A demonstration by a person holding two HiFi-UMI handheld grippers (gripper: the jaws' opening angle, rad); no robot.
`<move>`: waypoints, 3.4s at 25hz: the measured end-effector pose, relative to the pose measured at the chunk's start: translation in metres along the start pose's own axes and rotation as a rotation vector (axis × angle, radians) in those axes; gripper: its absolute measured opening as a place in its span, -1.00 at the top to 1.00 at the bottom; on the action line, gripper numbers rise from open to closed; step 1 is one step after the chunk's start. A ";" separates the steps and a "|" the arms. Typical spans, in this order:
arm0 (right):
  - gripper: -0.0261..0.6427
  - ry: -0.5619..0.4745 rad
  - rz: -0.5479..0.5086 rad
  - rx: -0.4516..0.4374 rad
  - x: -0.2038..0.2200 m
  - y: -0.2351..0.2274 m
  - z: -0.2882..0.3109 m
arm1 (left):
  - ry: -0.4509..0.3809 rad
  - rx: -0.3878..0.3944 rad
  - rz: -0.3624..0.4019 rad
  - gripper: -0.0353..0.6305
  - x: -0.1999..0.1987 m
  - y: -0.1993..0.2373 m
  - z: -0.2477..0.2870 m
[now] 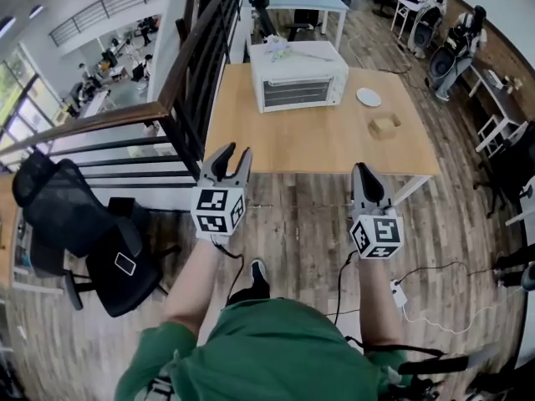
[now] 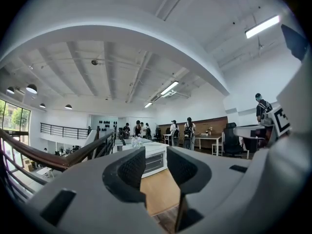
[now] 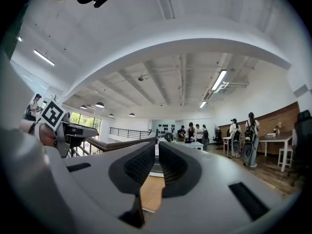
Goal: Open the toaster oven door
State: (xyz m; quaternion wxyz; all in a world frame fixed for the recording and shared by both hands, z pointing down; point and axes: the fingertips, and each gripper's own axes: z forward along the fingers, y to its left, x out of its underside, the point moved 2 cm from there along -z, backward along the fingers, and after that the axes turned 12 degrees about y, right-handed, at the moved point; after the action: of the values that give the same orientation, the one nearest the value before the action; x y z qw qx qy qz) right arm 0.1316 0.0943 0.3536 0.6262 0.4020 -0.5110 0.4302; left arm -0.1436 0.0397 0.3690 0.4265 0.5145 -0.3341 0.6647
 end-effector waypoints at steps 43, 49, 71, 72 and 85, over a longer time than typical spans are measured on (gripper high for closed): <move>0.69 0.128 0.055 -0.263 0.016 -0.156 0.391 | 0.393 -0.111 0.554 0.45 0.012 0.072 0.420; 0.69 0.136 0.066 -0.286 0.024 -0.188 0.406 | 0.549 -0.086 0.709 0.45 0.034 0.070 0.468; 0.69 0.188 0.195 -0.098 0.056 -0.190 0.383 | 0.718 0.079 0.827 0.47 0.069 0.084 0.512; 0.69 0.191 0.199 -0.098 0.057 -0.188 0.382 | 0.719 0.078 0.831 0.49 0.071 0.084 0.511; 0.69 0.252 0.314 -0.152 0.084 -0.160 0.390 | 0.685 0.042 0.892 0.53 0.091 0.061 0.480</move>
State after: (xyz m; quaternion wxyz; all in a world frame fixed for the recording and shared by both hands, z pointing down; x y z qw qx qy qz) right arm 0.1780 -0.3121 0.4862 0.6389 0.2122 -0.5162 0.5294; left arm -0.0174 -0.3896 0.5756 0.1779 0.0863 -0.3484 0.9163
